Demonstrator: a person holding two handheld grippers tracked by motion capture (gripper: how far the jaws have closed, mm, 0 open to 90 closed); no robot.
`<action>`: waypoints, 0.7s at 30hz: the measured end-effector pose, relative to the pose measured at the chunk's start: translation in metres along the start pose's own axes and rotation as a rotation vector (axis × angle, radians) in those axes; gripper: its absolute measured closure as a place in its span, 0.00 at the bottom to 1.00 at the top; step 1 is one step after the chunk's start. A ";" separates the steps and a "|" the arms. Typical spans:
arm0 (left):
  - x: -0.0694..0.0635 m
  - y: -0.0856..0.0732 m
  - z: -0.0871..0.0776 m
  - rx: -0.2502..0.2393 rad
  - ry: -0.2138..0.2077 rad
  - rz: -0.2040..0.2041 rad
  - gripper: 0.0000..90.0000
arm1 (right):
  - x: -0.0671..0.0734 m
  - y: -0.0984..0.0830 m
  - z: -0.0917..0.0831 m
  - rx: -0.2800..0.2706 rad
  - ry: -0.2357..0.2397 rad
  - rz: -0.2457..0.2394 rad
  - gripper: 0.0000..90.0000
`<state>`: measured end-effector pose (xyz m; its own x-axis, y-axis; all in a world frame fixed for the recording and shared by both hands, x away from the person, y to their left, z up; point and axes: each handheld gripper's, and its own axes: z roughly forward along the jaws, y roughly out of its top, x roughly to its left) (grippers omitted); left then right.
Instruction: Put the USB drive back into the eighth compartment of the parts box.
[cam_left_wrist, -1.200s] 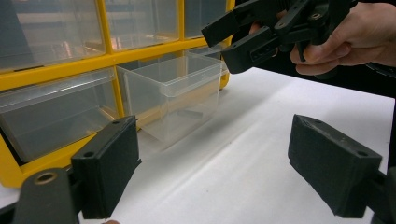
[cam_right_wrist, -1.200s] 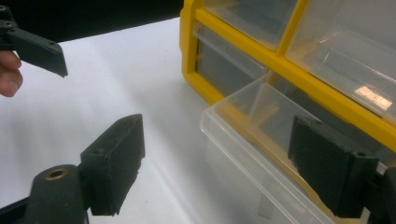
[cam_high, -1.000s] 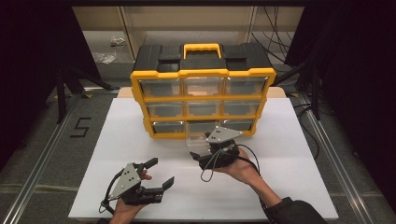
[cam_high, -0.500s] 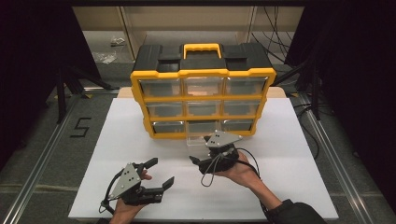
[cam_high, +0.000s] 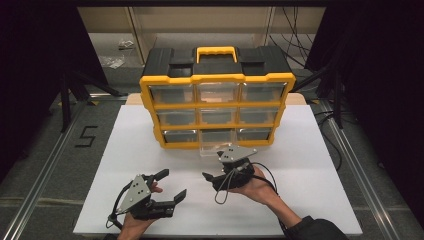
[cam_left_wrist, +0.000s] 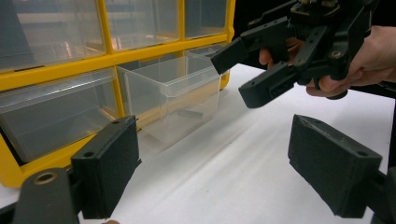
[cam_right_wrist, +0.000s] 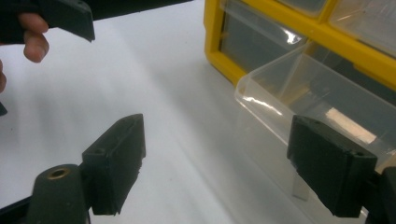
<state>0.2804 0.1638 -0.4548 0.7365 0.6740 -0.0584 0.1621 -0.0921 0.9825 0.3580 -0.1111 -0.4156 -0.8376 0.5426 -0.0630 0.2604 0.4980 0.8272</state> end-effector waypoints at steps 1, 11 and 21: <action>0.000 0.000 0.000 0.000 0.000 0.000 0.18 | 0.000 -0.001 0.001 0.003 0.003 0.000 0.23; 0.000 0.000 0.000 0.001 -0.001 0.001 0.18 | 0.004 -0.009 0.008 0.039 0.031 0.011 0.23; 0.000 0.000 0.000 0.001 -0.001 0.003 0.18 | 0.003 -0.015 0.014 0.061 0.042 0.025 0.23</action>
<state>0.2803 0.1637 -0.4547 0.7378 0.6728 -0.0557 0.1605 -0.0946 0.9825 0.3582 -0.1070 -0.4358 -0.8495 0.5273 -0.0188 0.3089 0.5259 0.7925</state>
